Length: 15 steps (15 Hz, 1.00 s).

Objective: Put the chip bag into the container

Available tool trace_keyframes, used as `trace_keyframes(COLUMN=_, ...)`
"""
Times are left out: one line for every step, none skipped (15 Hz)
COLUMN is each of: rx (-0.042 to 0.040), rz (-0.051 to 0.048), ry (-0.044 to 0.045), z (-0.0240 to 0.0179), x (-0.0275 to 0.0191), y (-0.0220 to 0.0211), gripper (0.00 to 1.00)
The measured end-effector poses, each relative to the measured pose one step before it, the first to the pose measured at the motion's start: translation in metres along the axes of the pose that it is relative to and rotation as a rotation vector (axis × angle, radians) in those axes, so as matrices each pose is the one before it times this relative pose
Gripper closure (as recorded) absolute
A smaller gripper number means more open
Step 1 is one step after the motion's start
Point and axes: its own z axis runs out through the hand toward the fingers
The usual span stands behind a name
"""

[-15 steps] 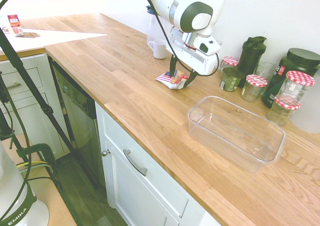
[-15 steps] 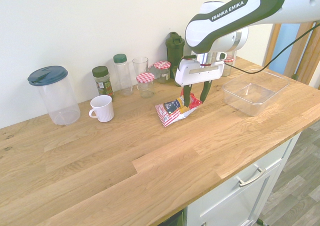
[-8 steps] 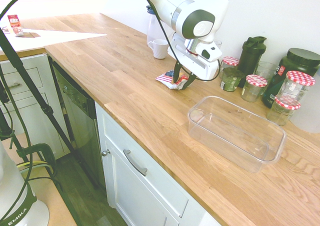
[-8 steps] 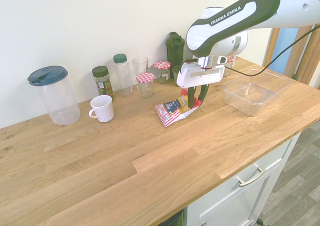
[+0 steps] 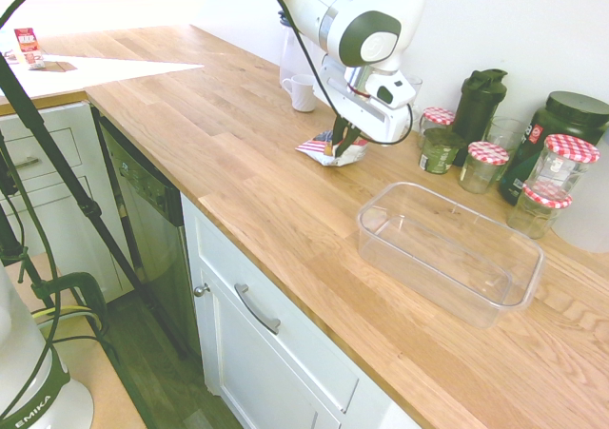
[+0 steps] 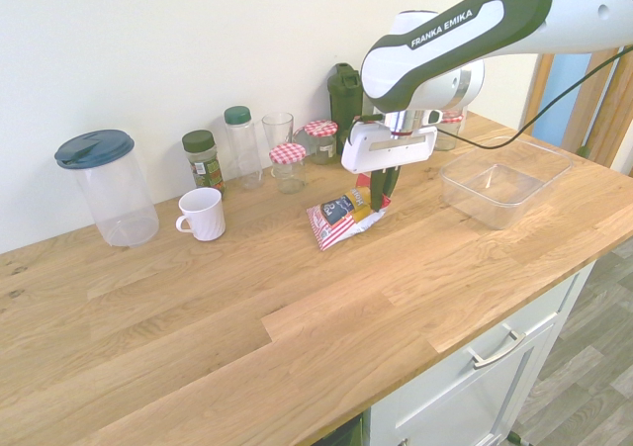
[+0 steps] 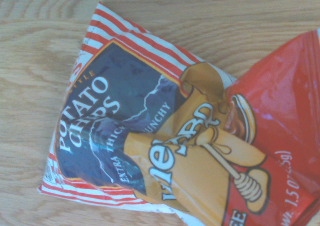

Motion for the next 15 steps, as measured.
trace_keyframes(rx=0.00577, rz=-0.00501, ry=0.00629, z=-0.00586, x=-0.00363, y=-0.00284, gripper=1.0)
trace_keyframes(rx=0.009, rz=-0.00611, ry=0.009, z=-0.00917, x=-0.00428, y=-0.00262, gripper=1.0)
trace_keyframes(rx=0.00953, rz=-0.00607, ry=0.00927, z=-0.01203, x=-0.00496, y=-0.00155, gripper=1.0)
trace_keyframes(rx=0.00289, rz=-0.00214, ry=0.01078, z=-0.01518, x=-0.00549, y=-0.00006, gripper=1.0)
trace_keyframes(rx=-0.00783, rz=-0.00237, ry=0.02116, z=-0.01787, x=-0.00566, y=0.00298, gripper=1.0)
trace_keyframes(rx=-0.00689, rz=-0.00375, ry=0.026, z=-0.01844, x=-0.00536, y=0.00684, gripper=1.0)
trace_keyframes(rx=-0.00004, rz=-0.00248, ry=0.02354, z=-0.0178, x=-0.00558, y=0.00945, gripper=1.0)
trace_keyframes(rx=0.00632, rz=0.00397, ry=0.02278, z=-0.01788, x=-0.00543, y=0.01231, gripper=1.0)
trace_keyframes(rx=0.00956, rz=0.01088, ry=0.01947, z=-0.0179, x=-0.00348, y=0.01637, gripper=1.0)
trace_keyframes(rx=0.01038, rz=0.01041, ry=0.01404, z=-0.01651, x=-0.00145, y=0.01855, gripper=1.0)
trace_keyframes(rx=0.00813, rz=0.01082, ry=0.01162, z=-0.0151, x=0.00173, y=0.02164, gripper=1.0)
trace_keyframes(rx=0.00732, rz=0.01298, ry=0.01003, z=-0.01299, x=0.00532, y=0.02392, gripper=1.0)
trace_keyframes(rx=0.00489, rz=0.01435, ry=0.0047, z=-0.01, x=0.00822, y=0.02352, gripper=1.0)
trace_keyframes(rx=0.00842, rz=0.01429, ry=0.00486, z=-0.00756, x=0.01087, y=0.0221, gripper=1.0)
trace_keyframes(rx=0.00489, rz=0.01197, ry=0.00082, z=-0.00408, x=0.01151, y=0.02135, gripper=1.0)
